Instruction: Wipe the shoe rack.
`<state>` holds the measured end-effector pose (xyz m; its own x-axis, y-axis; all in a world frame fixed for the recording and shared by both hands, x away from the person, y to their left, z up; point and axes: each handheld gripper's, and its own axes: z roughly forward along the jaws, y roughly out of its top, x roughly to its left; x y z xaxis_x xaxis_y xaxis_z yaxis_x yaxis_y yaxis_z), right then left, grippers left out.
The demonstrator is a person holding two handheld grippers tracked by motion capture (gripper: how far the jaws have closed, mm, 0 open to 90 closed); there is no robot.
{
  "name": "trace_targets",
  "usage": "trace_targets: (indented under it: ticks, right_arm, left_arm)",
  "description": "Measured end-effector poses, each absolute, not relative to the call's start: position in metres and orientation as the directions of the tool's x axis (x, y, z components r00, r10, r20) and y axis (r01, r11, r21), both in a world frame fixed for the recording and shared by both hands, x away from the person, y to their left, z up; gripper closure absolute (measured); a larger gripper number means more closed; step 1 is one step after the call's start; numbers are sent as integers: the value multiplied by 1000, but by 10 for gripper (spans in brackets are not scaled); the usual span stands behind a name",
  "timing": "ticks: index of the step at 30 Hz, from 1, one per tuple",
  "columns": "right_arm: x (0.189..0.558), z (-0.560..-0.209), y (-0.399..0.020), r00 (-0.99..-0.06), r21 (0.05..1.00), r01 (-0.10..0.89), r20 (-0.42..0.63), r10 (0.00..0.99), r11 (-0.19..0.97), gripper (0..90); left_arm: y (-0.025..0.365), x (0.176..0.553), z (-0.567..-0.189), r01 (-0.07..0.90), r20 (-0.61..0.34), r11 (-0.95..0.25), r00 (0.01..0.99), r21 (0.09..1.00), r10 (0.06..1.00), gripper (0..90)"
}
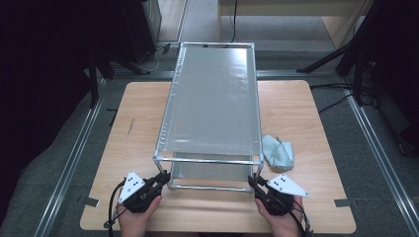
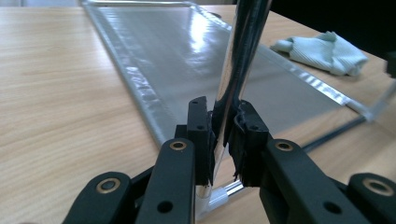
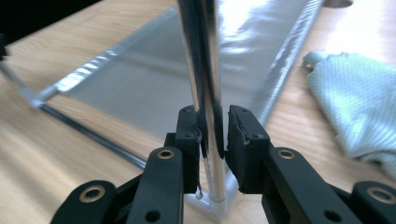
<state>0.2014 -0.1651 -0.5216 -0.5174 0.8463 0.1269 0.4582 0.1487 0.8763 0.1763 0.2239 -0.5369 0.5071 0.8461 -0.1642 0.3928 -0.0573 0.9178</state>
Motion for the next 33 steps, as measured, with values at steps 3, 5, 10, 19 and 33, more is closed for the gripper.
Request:
trace_targets:
  ticks: [3, 5, 10, 19, 33]
  right_arm:
    - [208, -522, -165, -510, 874, 462, 122, 852, 152, 749]
    - [213, -522, -165, -501, 874, 462, 117, 857, 150, 762]
    - [225, -523, -162, -500, 875, 449, 79, 863, 181, 768]
    - [239, -519, -191, -646, 863, 409, 45, 762, 295, 523]
    - [261, -517, -249, -432, 871, 473, 99, 896, 132, 433]
  left_arm:
    - [224, 167, -537, 390, -161, -71, 532, 918, 831, 795]
    - [222, 159, -537, 386, -153, -87, 548, 918, 822, 798]
    - [220, 146, -538, 389, -165, -89, 572, 917, 803, 799]
    - [217, 139, -539, 391, -173, -80, 571, 917, 802, 794]
    - [213, 138, -539, 389, -173, -79, 570, 918, 803, 794]
